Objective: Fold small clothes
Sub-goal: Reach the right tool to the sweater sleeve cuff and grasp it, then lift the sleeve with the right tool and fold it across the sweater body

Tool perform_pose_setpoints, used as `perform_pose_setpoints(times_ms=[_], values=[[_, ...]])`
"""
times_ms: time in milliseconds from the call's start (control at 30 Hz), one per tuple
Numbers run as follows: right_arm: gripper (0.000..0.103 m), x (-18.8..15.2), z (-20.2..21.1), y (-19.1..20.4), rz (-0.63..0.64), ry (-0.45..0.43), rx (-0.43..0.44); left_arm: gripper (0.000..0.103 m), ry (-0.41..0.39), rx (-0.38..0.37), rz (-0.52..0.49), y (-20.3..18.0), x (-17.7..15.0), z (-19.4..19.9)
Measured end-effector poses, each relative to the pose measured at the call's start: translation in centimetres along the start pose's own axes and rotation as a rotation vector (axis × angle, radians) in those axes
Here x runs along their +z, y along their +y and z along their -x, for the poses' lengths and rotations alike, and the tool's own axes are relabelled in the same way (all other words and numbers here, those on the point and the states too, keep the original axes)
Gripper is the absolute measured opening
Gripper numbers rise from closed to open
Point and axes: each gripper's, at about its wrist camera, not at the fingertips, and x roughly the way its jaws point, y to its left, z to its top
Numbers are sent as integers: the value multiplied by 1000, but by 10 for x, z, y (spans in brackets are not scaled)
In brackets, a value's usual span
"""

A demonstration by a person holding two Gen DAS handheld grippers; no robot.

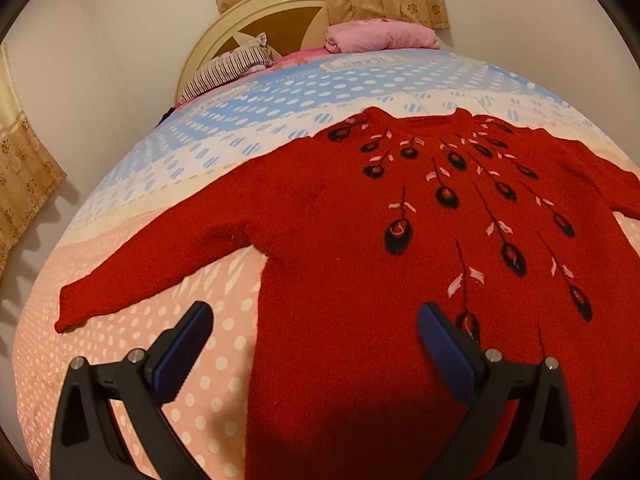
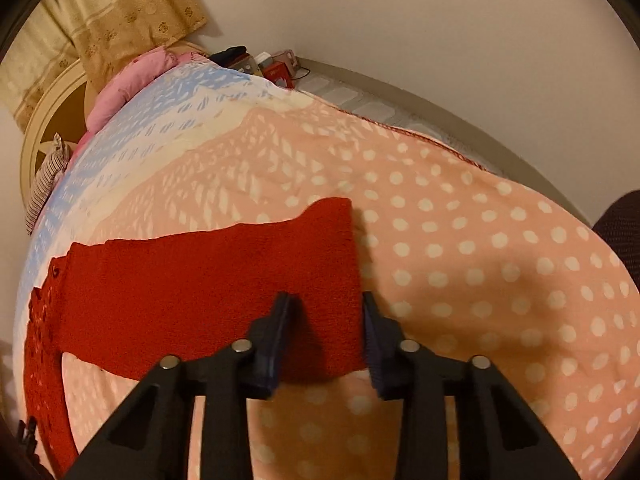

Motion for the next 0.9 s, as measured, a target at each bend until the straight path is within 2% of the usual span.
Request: perform_pose_setpoints(times_ms=[67,267,533,900], values=[[12,2,5,7,10,-12,-2,103,-2,-1,4,3,-1,1],[10,15,40,49,88,-85,34,103,-12,-15,46,18,-2,6],[10,27,98,151,282,-189,85,103,-17,-40,89,35,-9,8],[10,21,146,280,481,-257,152,103,-34,-53,144,65,-15,10]])
